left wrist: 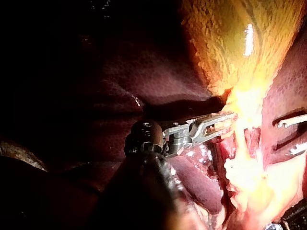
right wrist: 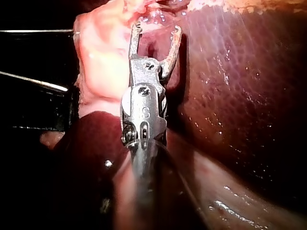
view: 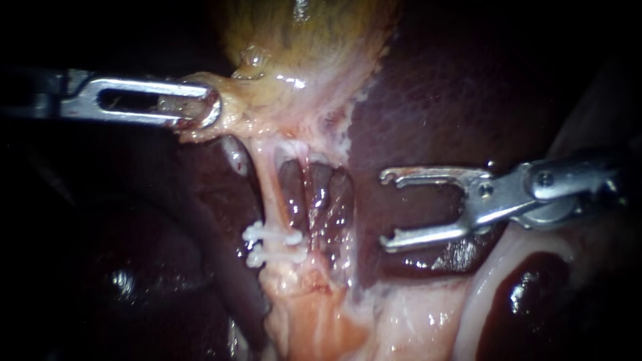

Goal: Going back second clip left tube

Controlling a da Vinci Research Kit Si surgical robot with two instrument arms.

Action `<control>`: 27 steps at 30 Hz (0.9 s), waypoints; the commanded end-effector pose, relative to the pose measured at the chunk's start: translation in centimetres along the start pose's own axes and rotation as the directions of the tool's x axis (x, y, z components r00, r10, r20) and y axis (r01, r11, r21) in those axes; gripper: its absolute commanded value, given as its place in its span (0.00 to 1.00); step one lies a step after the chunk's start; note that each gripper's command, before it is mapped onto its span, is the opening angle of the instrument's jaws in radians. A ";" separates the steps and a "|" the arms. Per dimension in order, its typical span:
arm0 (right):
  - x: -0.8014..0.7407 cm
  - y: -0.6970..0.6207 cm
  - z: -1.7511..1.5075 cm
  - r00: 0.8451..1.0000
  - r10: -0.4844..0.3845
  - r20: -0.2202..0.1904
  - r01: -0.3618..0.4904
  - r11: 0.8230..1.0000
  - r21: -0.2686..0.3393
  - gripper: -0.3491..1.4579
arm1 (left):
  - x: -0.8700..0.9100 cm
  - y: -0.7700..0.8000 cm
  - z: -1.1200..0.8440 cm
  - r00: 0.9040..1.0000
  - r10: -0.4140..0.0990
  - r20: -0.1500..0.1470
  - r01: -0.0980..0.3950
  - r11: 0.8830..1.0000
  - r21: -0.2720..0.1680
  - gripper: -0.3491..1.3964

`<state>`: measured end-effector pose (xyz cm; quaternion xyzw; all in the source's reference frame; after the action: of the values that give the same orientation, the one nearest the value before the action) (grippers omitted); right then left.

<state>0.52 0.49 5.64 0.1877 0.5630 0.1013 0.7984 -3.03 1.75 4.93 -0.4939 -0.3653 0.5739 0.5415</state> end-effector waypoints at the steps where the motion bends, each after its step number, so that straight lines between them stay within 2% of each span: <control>1: -0.02 0.01 -0.02 1.000 0.001 0.003 -0.001 1.000 -0.001 0.47 | 0.00 -0.01 0.01 1.000 -0.001 -0.001 0.001 1.000 0.002 0.00; 6: -0.05 0.03 -0.04 1.000 0.001 0.004 -0.001 1.000 -0.001 0.47 | -0.04 -0.06 0.09 1.000 0.003 -0.005 -0.003 1.000 0.005 0.00; 10: -0.05 0.02 -0.04 1.000 0.001 0.004 -0.001 1.000 -0.004 0.47 | -0.10 -0.17 0.21 1.000 0.009 -0.011 -0.009 1.000 0.007 0.00; 20: -0.05 0.02 -0.05 1.000 0.001 0.004 -0.001 1.000 -0.004 0.47 | -0.22 -0.41 0.58 1.000 0.024 0.010 -0.024 0.999 0.021 0.00; 27: -0.04 0.02 -0.05 1.000 0.001 0.004 -0.001 1.000 -0.001 0.47 | -0.24 -0.43 0.61 1.000 0.025 0.013 -0.026 0.999 0.022 0.00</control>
<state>0.47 0.49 5.67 0.1874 0.5612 0.1019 0.7997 -3.53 1.66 5.55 -0.4892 -0.3560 0.5879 0.5369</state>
